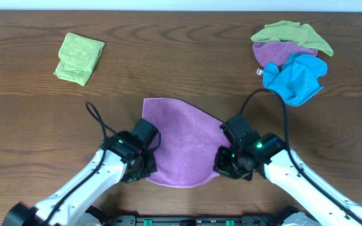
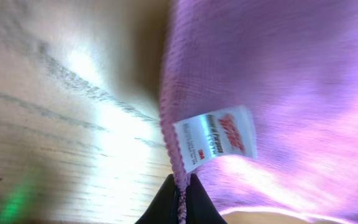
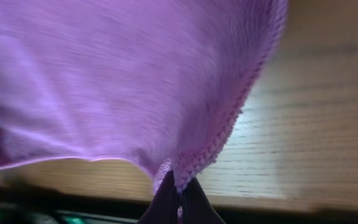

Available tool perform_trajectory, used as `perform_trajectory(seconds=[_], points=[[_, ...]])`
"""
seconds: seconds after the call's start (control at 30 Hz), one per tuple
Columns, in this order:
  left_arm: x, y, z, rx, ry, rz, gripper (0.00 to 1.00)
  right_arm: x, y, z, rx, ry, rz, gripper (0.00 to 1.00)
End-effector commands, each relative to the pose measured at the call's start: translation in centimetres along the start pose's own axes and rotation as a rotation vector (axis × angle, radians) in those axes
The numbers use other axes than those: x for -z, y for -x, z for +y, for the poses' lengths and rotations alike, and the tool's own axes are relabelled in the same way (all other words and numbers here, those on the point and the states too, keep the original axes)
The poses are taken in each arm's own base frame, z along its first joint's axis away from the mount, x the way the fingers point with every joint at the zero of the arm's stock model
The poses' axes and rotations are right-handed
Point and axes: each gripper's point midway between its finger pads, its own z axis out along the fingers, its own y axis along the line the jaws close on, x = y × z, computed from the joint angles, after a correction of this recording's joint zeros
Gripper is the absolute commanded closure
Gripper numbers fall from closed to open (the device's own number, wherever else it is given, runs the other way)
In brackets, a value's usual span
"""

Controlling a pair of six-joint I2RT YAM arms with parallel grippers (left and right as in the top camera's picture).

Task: Fold the cloth
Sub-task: 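Lift both near corners of the purple cloth with both grippers, then carry both corners forward over the cloth toward the far edge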

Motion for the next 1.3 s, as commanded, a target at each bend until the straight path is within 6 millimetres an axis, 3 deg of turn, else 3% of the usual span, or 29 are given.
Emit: perform_trajectory(seconds=[0.0,0.13,0.23,0.37,0.5,0.67,0.8,1.03,1.27], points=[[5.3,2.7,-2.4,-0.051,-0.069,-0.149,0.94,3.2,1.9,1.6,0.108,-0.024,-0.101,0.99],[12.8,4.5,-4.3,-0.097,-0.151,-0.321,0.94,7.1,2.7,3.8,0.169,-0.002,-0.155,0.98],[16.7,4.7,-4.2,-0.093,-0.171,-0.403,0.94,9.6,3.4,4.7,0.198,0.000,-0.209,0.99],[20.4,4.2,-3.6,-0.087,-0.194,-0.480,0.94,13.2,3.9,5.8,0.224,0.008,-0.275,0.99],[22.7,3.3,-3.0,-0.067,-0.242,-0.519,0.94,16.9,4.0,6.7,0.247,0.033,-0.341,0.99],[24.3,2.4,-2.4,-0.049,-0.304,-0.569,0.94,19.7,3.1,6.9,0.255,0.072,-0.381,0.99],[25.0,1.9,-2.0,-0.031,-0.334,-0.587,0.94,20.7,2.2,6.3,0.257,0.082,-0.389,0.99],[24.7,1.0,-1.7,-0.003,-0.350,-0.546,0.94,21.0,0.7,4.9,0.254,0.067,-0.355,0.99],[24.3,-0.3,-0.9,0.006,-0.343,-0.507,0.94,21.5,-0.7,4.9,0.296,0.077,-0.369,0.99]])
